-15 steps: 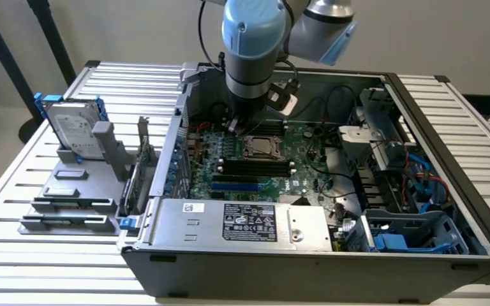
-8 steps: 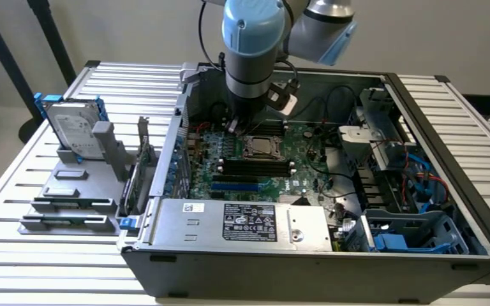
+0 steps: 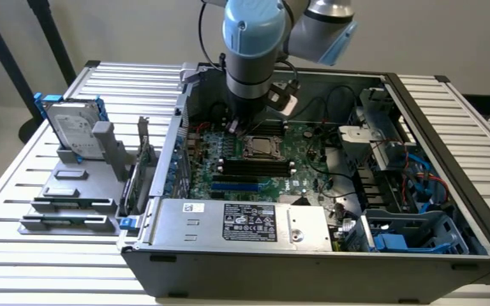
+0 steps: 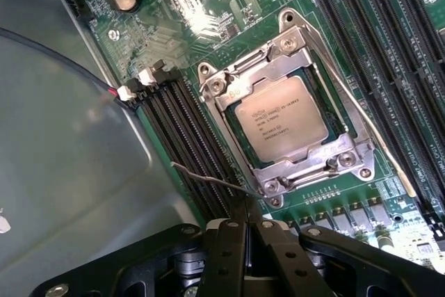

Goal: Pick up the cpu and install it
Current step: 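Install the first cpu locking lever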

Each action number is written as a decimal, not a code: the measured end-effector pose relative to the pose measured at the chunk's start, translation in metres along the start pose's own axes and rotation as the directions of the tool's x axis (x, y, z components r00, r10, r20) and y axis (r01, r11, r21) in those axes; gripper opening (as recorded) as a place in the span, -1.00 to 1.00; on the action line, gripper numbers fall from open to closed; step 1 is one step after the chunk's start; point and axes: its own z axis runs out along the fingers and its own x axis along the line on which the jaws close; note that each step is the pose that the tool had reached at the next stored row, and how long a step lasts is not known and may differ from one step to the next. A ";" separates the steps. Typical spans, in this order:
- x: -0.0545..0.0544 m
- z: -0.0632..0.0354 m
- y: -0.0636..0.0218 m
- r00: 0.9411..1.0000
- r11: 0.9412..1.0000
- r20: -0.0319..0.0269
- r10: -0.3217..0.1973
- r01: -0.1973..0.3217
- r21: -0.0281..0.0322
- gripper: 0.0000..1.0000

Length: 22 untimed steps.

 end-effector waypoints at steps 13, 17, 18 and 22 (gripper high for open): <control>0.003 0.0026 0.0057 1.000 1.000 0.001 0.003 -0.003 0.001 -0.79; 0.003 0.0037 0.0063 1.000 1.000 0.004 0.010 -0.010 0.006 -0.79; 0.003 0.0039 0.0063 1.000 1.000 0.005 0.012 -0.012 0.007 -0.79; 0.004 0.0047 0.0070 1.000 1.000 0.008 0.023 -0.023 0.012 -0.79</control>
